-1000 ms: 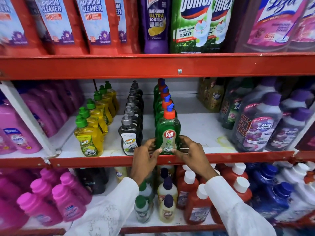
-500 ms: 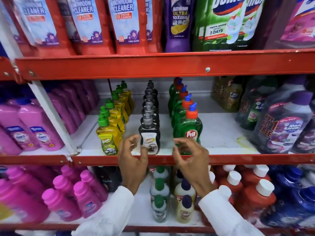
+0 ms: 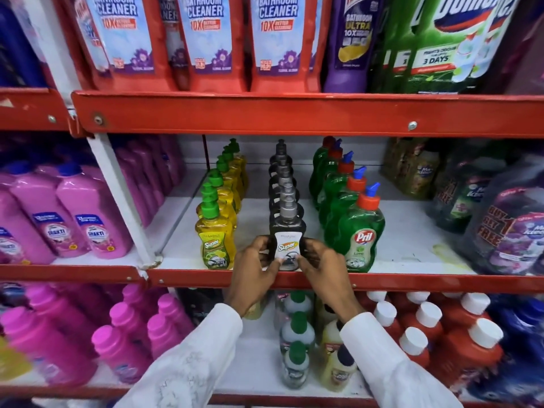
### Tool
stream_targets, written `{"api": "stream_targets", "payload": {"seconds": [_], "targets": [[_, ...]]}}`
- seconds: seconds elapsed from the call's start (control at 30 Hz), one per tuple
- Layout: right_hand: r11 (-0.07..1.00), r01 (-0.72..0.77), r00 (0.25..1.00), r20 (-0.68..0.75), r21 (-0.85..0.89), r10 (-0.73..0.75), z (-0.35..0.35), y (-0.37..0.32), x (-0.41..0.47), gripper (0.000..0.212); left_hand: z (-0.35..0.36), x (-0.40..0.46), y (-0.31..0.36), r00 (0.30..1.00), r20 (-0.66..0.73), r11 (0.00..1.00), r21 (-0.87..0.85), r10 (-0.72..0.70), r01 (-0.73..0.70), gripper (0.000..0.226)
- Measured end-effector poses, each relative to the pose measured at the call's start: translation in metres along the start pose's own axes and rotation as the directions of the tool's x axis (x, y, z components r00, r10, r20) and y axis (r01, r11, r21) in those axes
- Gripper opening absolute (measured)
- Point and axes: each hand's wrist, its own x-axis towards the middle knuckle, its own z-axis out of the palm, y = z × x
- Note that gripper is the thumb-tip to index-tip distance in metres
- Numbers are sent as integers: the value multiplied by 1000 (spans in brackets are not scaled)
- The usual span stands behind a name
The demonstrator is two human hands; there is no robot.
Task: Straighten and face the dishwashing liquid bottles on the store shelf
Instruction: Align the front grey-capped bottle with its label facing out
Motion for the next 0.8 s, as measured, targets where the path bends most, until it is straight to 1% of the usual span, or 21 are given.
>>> {"api": "stream_targets", "payload": {"seconds": [0.07, 0.13, 0.17, 0.2, 0.23, 0.27, 0.3, 0.33, 0.37, 0.4, 0.43, 0.47, 0.5, 0.53, 0.57, 0.63, 0.67, 0.73, 0.8], "targets": [[1000, -7, 1000, -3, 26, 7, 1, -1, -1, 40, -2, 0, 1, 1000, 6, 1000, -13, 12, -12, 39], [997, -20, 999, -48, 69, 24, 2, -5, -5, 42, -5, -4, 3, 1000, 10, 1000, -20, 24, -24, 43], [995, -21, 994, -108, 95, 31, 3, -8, -9, 43, -8, -8, 4, 1000, -1, 999, -19, 30, -30, 45], [994, 0, 980, -199, 108, 22, 4, -12, -14, 42, -12, -13, 3, 999, -28, 999, -21, 39, -40, 46], [993, 51, 953, -302, 102, -18, 7, -16, -20, 37, -19, -20, 2, 995, -82, 998, -25, 59, -61, 44], [990, 118, 923, -376, 82, -79, 11, -21, -27, 32, -26, -27, 0, 982, -165, 995, -26, 86, -92, 40], [981, 184, 905, -400, 57, -147, 17, -28, -33, 29, -36, -34, -2, 957, -269, 992, -15, 113, -122, 34], [970, 241, 903, -377, 43, -208, 27, -36, -38, 28, -48, -40, -7, 917, -379, 991, 2, 128, -137, 28], [961, 272, 914, -324, 47, -243, 39, -44, -39, 28, -59, -43, -12, 873, -472, 990, 11, 126, -137, 22], [960, 275, 933, -258, 61, -251, 50, -52, -38, 29, -71, -44, -18, 837, -536, 992, 5, 108, -124, 20], [964, 254, 953, -190, 74, -237, 62, -59, -34, 31, -82, -43, -25, 817, -571, 995, -11, 75, -99, 22], [972, 220, 970, -121, 78, -210, 71, -64, -29, 34, -91, -39, -31, 816, -577, 998, -34, 28, -59, 28], [980, 185, 982, -54, 72, -181, 80, -68, -24, 39, -99, -36, -37, 836, -548, 998, -55, -21, -11, 36], [985, 161, 987, 1, 58, -161, 87, -71, -18, 44, -105, -32, -42, 872, -485, 997, -67, -61, 33, 44], [988, 153, 987, 38, 38, -154, 93, -73, -13, 47, -110, -28, -47, 911, -403, 996, -59, -82, 64, 52], [986, 168, 983, 68, 11, -168, 98, -74, -3, 44, -116, -22, -55, 967, -240, 996, 11, -85, 91, 62], [985, 171, 982, 82, 6, -171, 100, -74, 1, 42, -118, -19, -58, 982, -170, 995, 48, -81, 90, 63], [989, 146, 982, 115, 17, -147, 102, -74, 7, 39, -122, -13, -60, 996, -60, 991, 114, -61, 67, 58], [993, 101, 987, 116, 62, -108, 103, -71, 9, 37, -124, -8, -61, 999, -6, 989, 144, -38, 39, 50]]}}
